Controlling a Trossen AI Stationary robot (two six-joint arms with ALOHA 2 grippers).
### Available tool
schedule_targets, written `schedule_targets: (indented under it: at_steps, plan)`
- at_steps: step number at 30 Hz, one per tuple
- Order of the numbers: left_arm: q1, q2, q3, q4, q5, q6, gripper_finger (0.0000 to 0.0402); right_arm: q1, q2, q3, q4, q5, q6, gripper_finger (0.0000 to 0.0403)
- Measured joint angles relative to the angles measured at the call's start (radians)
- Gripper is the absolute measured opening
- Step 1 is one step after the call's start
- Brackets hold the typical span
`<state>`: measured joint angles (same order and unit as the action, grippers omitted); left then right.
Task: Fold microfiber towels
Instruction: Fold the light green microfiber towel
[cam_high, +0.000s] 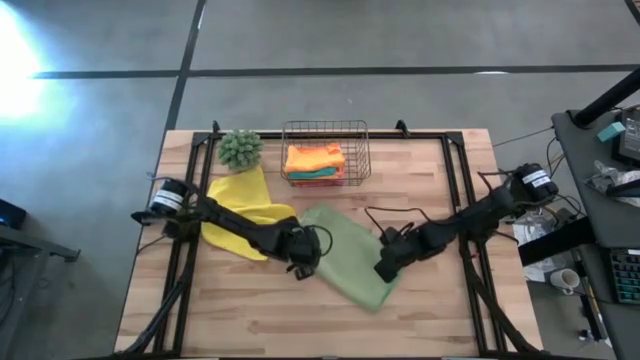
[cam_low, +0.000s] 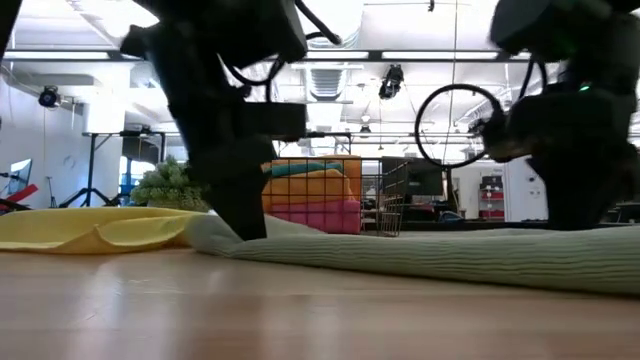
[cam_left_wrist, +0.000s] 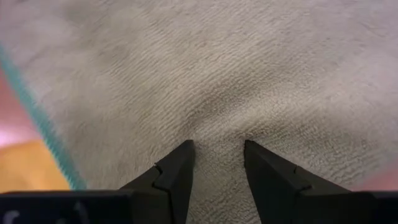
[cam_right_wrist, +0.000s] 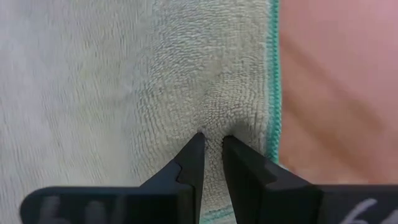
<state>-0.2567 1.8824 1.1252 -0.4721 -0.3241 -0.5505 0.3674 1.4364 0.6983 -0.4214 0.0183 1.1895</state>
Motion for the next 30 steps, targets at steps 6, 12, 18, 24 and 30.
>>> schedule_targets:
  at_steps: [6,12,18,24,30]
  plan:
    - [0.078,0.000,0.006,0.002,-0.007,0.187,0.0129,0.108,0.008,0.000,0.036,0.030,0.177,0.0054]
    - [0.141,0.002,0.004,0.096,-0.008,0.326,0.0129,0.135,0.010,-0.003,0.108,0.053,0.210,0.0054]
    - [0.174,0.002,0.005,0.148,-0.011,0.384,0.0129,0.140,0.043,-0.003,0.265,0.054,0.224,0.0054]
    - [0.172,-0.017,0.009,0.084,-0.017,0.339,0.0129,0.162,0.093,-0.002,0.423,0.034,0.202,0.0054]
    - [0.138,-0.078,0.038,0.010,-0.001,0.216,0.0129,0.193,0.039,0.014,0.354,0.050,0.182,0.0054]
